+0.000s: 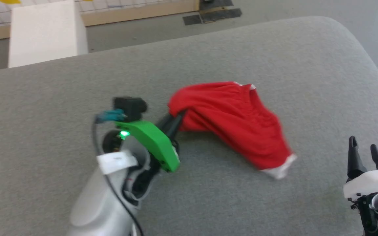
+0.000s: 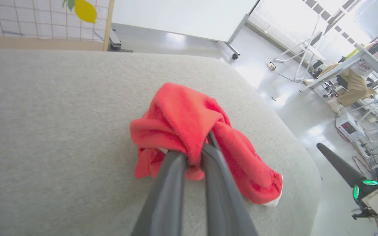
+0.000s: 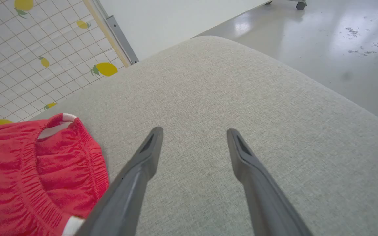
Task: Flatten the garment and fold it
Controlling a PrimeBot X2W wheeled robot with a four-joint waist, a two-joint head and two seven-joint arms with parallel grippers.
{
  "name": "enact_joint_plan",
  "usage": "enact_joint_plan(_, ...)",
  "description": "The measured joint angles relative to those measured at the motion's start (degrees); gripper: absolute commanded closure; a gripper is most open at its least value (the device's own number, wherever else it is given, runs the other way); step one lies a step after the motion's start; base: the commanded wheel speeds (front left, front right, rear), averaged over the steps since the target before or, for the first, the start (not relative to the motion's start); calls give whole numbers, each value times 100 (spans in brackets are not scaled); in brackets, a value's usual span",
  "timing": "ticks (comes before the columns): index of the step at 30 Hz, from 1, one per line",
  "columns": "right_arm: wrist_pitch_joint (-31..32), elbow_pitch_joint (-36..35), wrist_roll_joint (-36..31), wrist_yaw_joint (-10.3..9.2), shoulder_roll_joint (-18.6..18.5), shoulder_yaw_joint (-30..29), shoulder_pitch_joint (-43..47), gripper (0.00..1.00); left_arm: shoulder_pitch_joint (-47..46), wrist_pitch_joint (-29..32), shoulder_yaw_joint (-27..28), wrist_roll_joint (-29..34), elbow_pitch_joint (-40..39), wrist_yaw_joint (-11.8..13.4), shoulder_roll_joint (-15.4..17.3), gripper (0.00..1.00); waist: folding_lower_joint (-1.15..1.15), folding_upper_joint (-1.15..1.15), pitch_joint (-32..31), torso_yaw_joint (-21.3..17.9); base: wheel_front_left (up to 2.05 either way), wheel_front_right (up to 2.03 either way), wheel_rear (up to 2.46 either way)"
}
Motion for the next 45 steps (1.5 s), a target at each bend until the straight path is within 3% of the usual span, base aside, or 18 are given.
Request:
enact_joint_plan(5, 52, 82, 0, 1, 2, 120, 10, 0, 225, -3, 458, -82, -1079, 334, 386, 100, 0, 0, -171, 438, 0, 0, 0)
enact_joint_plan(9, 90, 111, 1, 1, 4, 243, 16, 0, 1007, 487, 617, -64, -1804, 831, 790, 100, 0, 0, -321, 824, 0, 0, 0)
enact_joint_plan(12, 92, 122, 2, 1, 4, 321, 18, 0, 1683, 895, 592, 24, -1867, 1171, 1046, 100, 0, 0, -414, 1094, 0, 0, 0)
enact_joint_plan(15, 100, 141, 7, 1, 5, 413, 16, 0, 2209, 1114, 557, -26, -1636, 1340, 1074, 100, 0, 0, -490, 1331, 0, 0, 0)
enact_joint_plan(16, 114, 152, 7, 1, 7, 442, 16, 0, 2331, 1156, 553, -69, -1558, 1374, 1047, 75, 0, 0, -515, 1403, 0, 0, 0)
enact_joint_plan(17, 119, 164, 7, 1, 7, 457, 16, 0, 2399, 1154, 575, -147, -1512, 1389, 1006, 0, 0, 0, -534, 1457, 0, 0, 0)
enact_joint_plan(21, 174, 168, -2, 1, 5, 573, 16, 0, 2437, 889, 781, -305, -1548, 1399, 923, 0, 0, 0, -623, 1648, 0, 0, 0)
enact_joint_plan(25, 305, 55, -53, 1, 1, 856, -23, 0, 2366, 108, 1241, -129, -1767, 1417, 1051, 0, 0, 0, -682, 1772, 0, 0, 0)
enact_joint_plan(28, 602, -55, -114, 0, -4, 1355, -156, 0, 2275, -792, 1524, 345, -1924, 1413, 1232, 0, 0, 0, -680, 1812, 0, 0, 0)
enact_joint_plan(34, 1931, -12, -487, 0, 8, 2817, -736, 0, 2288, -2402, 1631, 1170, -1696, 1406, 1322, 0, 0, -1, -573, 1852, 0, 0, 0)
enact_joint_plan(38, 2383, 298, -726, 1, 10, 3524, -1283, 0, 2295, -2727, 1545, 1348, -1401, 1307, 1221, 0, 0, 0, -454, 1925, 0, 0, 0)
enact_joint_plan(45, 2546, 1226, -635, 1, 5, 4286, -2007, 0, 2242, -2805, 1637, 1439, -1141, 1150, 847, 0, 0, 0, -175, 2122, 0, 0, 0)
